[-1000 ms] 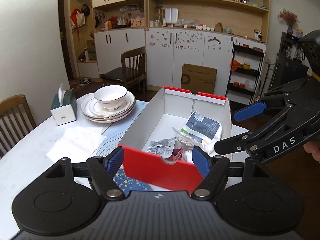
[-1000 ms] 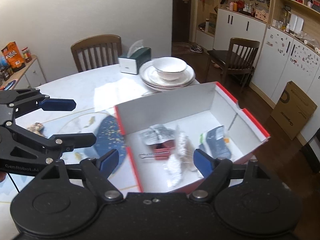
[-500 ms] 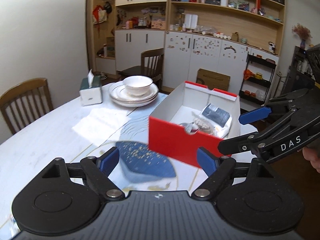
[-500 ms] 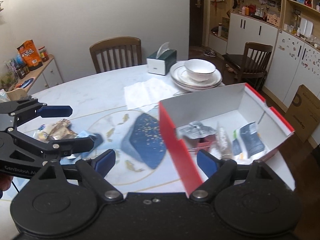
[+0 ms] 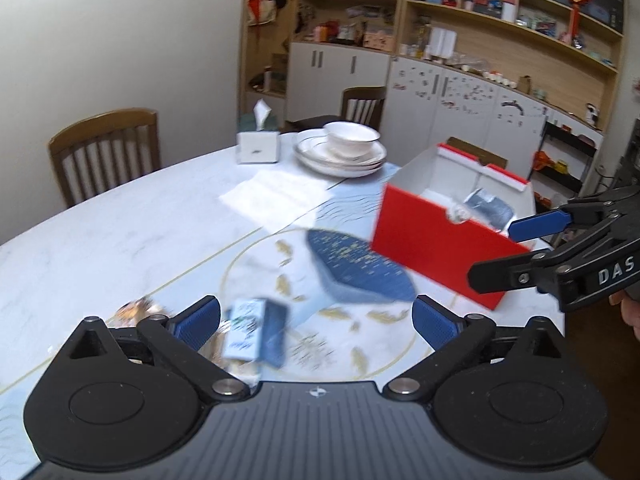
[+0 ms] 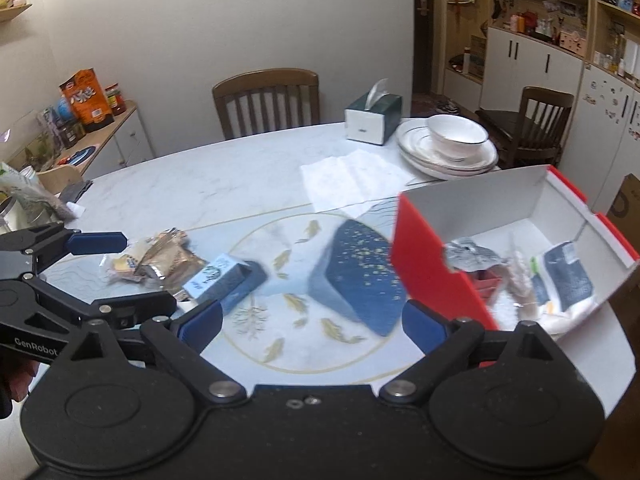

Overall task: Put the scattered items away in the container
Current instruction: 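Withdraw both grippers from the box toward the remaining table items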

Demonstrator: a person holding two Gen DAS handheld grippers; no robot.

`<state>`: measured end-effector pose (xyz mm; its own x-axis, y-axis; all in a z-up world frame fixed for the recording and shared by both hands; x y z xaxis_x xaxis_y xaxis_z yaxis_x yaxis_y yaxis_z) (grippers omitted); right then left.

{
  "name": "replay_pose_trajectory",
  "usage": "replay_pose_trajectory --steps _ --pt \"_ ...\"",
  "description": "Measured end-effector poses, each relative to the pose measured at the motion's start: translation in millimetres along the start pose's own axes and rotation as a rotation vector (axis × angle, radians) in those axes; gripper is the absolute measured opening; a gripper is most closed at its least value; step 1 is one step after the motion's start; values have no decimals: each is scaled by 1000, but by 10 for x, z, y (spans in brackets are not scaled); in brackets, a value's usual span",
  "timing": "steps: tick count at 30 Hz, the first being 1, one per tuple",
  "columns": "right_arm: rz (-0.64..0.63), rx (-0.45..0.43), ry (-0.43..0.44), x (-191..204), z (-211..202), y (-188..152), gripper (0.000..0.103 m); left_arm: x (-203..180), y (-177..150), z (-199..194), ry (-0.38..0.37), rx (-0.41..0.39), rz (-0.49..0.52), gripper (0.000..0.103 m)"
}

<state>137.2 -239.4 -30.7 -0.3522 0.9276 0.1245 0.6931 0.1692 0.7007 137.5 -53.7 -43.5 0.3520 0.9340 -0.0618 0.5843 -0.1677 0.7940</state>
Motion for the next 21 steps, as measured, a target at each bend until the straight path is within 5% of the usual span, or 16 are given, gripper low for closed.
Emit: replay_pose_trajectory --steps 11,21 --pt "-23 30 17 334 319 45 97 739 -315 -75 132 29 -46 103" --pt "-55 55 10 571 663 112 97 1201 -418 88 222 67 19 102"
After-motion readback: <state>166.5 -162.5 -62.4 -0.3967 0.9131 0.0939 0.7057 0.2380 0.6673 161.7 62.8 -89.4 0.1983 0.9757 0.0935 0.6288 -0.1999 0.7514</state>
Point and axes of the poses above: each gripper's, at about its wrist camera, not at the fingertips, and z roughly the way its jaws point, x to its left, y to its top, the point moved 7 cm from there along z, roughly the way its jaws point, and after that the axes turned 2 degrees about y, right-handed, at the moved point
